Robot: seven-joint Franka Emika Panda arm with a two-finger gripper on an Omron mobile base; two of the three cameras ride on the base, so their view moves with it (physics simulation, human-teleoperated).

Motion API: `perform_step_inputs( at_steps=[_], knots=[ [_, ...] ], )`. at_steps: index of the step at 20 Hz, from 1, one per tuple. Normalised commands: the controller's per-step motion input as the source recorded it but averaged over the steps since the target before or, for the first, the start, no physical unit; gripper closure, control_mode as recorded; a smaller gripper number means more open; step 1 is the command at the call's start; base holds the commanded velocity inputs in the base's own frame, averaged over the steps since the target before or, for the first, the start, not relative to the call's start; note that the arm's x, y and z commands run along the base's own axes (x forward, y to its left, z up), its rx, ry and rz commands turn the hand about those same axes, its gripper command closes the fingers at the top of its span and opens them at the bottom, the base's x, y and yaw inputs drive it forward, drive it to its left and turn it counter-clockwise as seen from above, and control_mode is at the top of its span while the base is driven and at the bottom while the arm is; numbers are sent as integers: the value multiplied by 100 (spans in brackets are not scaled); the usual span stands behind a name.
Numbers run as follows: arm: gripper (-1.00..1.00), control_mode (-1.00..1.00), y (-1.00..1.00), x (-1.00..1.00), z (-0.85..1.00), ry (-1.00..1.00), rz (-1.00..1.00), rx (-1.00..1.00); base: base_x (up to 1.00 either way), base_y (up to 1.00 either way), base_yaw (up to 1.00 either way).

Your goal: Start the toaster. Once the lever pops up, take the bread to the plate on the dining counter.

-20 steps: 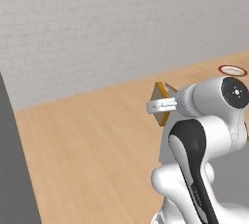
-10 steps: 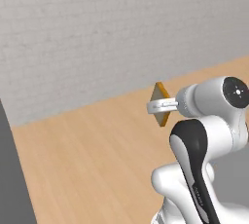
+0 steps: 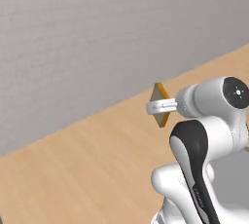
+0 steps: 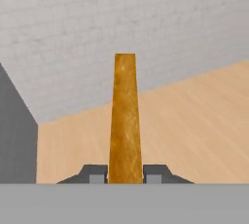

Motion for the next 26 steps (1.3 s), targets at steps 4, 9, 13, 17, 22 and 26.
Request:
perform_step_inputs(
  at_steps=[4,9,13,17,22,26],
  knots=[
    [100,100,0,0,0,0,0,0,92,0,-56],
    [100,100,0,0,0,0,0,0,84,2,-62],
    [100,100,0,0,0,0,0,0,81,18,-66],
    [100,100,0,0,0,0,0,0,85,68,-69],
    [100,100,0,0,0,0,0,0,83,78,-70],
    [100,100,0,0,0,0,0,0,84,78,-70]
  ],
)
